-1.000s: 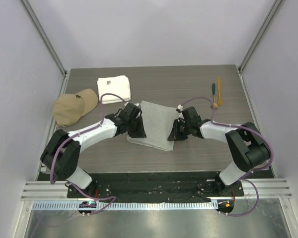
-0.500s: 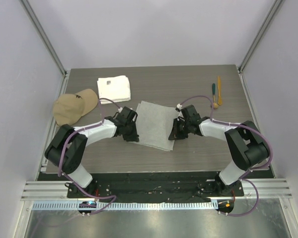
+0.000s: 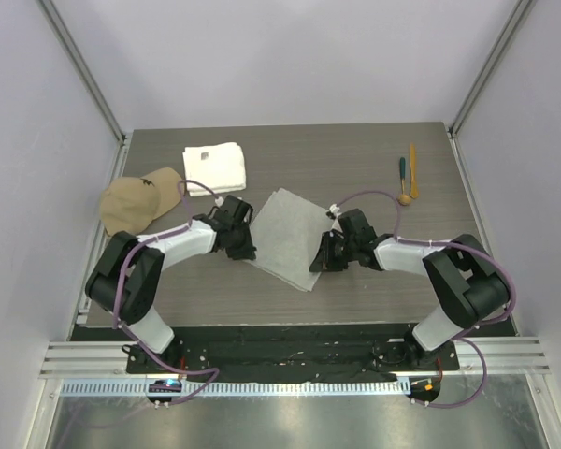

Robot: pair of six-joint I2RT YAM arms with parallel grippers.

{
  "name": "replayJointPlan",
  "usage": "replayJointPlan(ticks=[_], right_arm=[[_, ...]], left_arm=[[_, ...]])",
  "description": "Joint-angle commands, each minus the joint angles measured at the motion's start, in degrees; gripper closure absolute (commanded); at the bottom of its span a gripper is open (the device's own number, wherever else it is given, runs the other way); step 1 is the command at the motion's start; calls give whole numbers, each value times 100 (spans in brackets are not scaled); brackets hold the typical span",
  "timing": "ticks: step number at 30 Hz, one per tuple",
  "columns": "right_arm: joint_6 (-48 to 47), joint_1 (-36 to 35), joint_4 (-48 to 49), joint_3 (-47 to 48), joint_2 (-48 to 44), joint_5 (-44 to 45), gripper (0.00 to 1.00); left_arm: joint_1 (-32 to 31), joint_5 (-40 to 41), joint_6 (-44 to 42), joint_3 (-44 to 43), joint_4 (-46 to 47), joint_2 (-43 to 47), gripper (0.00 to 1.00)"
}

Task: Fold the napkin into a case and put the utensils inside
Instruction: Rotate the lower triangle-folded napkin at the center of the board.

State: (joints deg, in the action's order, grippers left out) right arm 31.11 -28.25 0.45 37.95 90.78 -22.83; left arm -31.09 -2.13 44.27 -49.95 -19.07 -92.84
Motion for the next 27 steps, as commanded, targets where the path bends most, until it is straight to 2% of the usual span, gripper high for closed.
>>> replayJointPlan(ticks=[1,5,10,14,18,22,27], right_arm=[[614,-610,216,-534,-43,59,93],[1186,-1242,649,-684,-70,129,93],[1705,-1446,1404,-405,343,-283,93],[1311,-1429,792,299,301,-266,92],[599,-1009,-464,888,-130,103,90],[273,-219,-800,907,-421,-133,87],[149,-102,-917,855,-368,-300,87]], left_arm=[[383,363,-331,-488,-193,-366,87],[613,406,-524,-1146,-395,-787,87],[657,450,-674,-1763,-527,-1184,88],[657,564,-736,-2105,-703,-1175,89],[648,609,-797,-2124,-774,-781,87],[648,442,-780,-1870,-704,-464,86],[648,4,-622,-1439,-441,-235,86]])
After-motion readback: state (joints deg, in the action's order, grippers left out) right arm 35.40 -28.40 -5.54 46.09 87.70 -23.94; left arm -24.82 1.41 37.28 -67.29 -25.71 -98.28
